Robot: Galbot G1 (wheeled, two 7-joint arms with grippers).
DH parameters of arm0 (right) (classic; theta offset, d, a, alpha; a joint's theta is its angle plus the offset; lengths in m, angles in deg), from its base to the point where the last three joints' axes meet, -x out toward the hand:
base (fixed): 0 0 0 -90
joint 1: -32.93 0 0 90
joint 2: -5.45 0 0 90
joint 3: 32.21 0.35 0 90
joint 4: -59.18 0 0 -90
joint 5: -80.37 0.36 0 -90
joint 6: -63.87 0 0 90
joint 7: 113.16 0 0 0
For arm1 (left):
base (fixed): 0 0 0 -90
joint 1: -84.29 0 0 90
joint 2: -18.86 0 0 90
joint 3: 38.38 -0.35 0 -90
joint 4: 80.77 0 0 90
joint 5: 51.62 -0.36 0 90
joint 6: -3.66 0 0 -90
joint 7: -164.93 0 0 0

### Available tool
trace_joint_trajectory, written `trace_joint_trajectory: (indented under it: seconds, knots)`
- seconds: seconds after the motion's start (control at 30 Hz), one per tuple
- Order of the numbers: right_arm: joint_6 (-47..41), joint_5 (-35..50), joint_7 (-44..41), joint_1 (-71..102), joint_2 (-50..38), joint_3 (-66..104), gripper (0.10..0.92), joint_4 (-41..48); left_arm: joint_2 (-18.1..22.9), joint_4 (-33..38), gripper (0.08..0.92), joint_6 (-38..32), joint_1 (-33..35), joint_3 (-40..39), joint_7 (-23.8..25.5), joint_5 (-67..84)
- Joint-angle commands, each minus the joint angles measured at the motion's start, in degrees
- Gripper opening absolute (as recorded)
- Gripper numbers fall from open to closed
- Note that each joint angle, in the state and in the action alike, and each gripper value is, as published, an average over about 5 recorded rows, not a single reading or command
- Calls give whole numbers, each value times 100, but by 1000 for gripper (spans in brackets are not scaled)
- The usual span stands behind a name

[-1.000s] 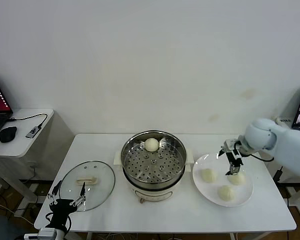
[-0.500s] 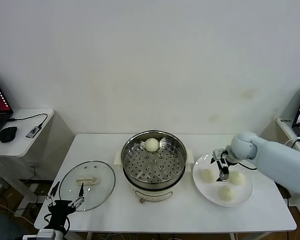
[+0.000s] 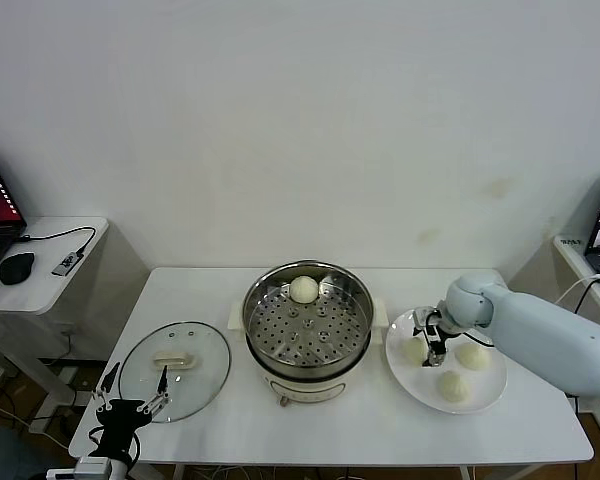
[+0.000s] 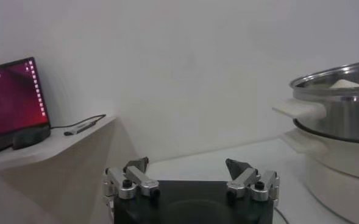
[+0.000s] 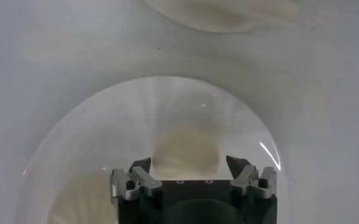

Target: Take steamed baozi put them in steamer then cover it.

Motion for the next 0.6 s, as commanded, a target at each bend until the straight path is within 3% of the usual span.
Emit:
trace_joint_trajectory:
  seconds: [0.03, 0.37, 0.6]
  knots:
    - [-21, -61, 11, 75, 70, 66, 671, 69, -2, 3, 823, -3, 5, 7, -1, -2]
    - [-108, 243, -248, -975, -714, -299, 611, -646, -4, 13, 823, -10, 6, 11, -8, 5]
    - [-395, 1201, -364, -2672, -1143, -1251, 611, -1373, -35, 75, 823, -3, -8, -15, -4, 11]
